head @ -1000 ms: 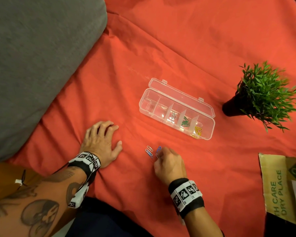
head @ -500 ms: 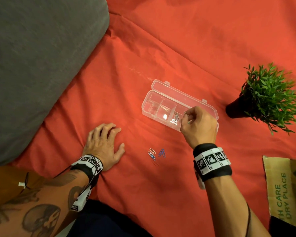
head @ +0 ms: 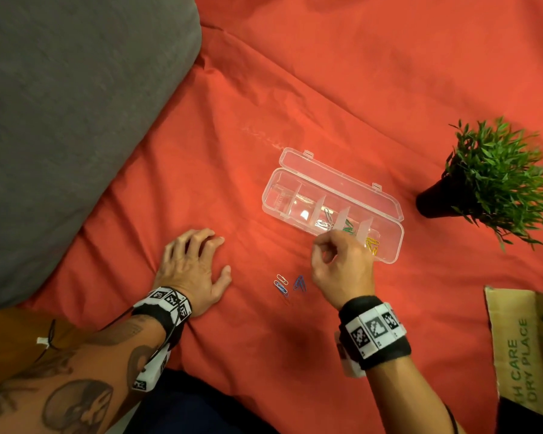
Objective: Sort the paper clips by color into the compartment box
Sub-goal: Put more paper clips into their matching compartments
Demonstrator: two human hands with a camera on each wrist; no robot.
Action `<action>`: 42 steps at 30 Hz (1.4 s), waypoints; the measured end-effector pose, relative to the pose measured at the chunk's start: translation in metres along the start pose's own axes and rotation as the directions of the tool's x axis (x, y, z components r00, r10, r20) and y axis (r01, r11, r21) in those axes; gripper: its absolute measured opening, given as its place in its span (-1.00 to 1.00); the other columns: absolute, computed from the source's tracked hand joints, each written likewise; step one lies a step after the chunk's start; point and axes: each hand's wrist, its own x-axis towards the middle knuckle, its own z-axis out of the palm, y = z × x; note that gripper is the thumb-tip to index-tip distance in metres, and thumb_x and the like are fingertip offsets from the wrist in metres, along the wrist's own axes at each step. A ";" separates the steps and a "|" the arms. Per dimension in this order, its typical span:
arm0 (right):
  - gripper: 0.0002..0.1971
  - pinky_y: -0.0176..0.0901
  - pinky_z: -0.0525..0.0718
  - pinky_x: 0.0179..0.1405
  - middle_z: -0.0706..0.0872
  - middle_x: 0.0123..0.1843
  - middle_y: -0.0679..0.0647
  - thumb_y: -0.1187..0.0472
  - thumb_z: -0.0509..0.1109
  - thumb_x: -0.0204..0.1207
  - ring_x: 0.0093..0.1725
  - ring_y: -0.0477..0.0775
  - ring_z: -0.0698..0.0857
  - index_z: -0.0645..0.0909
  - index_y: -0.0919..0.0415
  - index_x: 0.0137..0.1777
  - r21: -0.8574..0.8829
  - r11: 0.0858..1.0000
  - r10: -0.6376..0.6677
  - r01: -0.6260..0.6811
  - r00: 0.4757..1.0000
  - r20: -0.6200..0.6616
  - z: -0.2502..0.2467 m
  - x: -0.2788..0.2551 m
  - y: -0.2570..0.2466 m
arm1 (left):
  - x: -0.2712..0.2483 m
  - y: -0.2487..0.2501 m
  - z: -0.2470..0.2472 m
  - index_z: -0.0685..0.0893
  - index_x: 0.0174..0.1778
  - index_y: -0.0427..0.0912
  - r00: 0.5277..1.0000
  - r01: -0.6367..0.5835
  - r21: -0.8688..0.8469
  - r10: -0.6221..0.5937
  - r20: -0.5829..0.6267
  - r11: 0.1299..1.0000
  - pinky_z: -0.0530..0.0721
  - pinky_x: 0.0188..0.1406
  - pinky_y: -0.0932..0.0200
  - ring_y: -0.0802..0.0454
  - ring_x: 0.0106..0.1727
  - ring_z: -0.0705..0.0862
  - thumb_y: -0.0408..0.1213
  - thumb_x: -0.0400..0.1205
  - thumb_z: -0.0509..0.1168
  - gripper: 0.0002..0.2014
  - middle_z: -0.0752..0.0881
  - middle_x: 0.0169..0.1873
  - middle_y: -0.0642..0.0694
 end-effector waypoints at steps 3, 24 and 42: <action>-0.91 -0.27 0.55 -0.31 0.60 -0.35 -0.18 0.25 0.41 0.33 -0.38 -0.13 0.58 0.65 0.03 -0.22 -0.026 0.999 -0.040 0.045 0.985 0.166 0.014 -0.021 0.000 | 0.000 0.000 0.000 0.54 0.46 0.03 1.000 0.002 0.006 -0.002 0.009 1.000 0.41 0.43 -0.26 -0.19 0.53 0.43 0.24 0.51 0.20 -0.37 0.52 0.48 -0.01; -0.88 -0.12 0.71 -0.17 0.80 -0.27 -0.06 0.02 0.39 0.42 -0.17 0.12 0.77 0.73 -0.03 -0.14 -0.160 0.965 0.257 -0.209 0.876 0.407 0.044 -0.043 0.001 | 0.000 -0.001 -0.001 0.55 0.44 0.01 1.000 -0.012 -0.001 0.012 -0.007 1.000 0.42 0.42 -0.25 -0.19 0.51 0.44 0.22 0.50 0.22 -0.39 0.53 0.46 -0.01; -0.94 -0.26 0.56 -0.30 0.66 -0.38 -0.10 0.27 0.51 0.44 -0.40 -0.09 0.61 0.77 0.09 -0.16 -0.003 1.000 -0.010 0.010 0.979 -0.203 -0.017 0.016 0.009 | 0.000 -0.001 -0.001 0.54 0.44 0.01 1.000 -0.012 -0.003 0.012 -0.003 1.000 0.43 0.43 -0.27 -0.17 0.51 0.42 0.23 0.51 0.21 -0.39 0.52 0.46 -0.01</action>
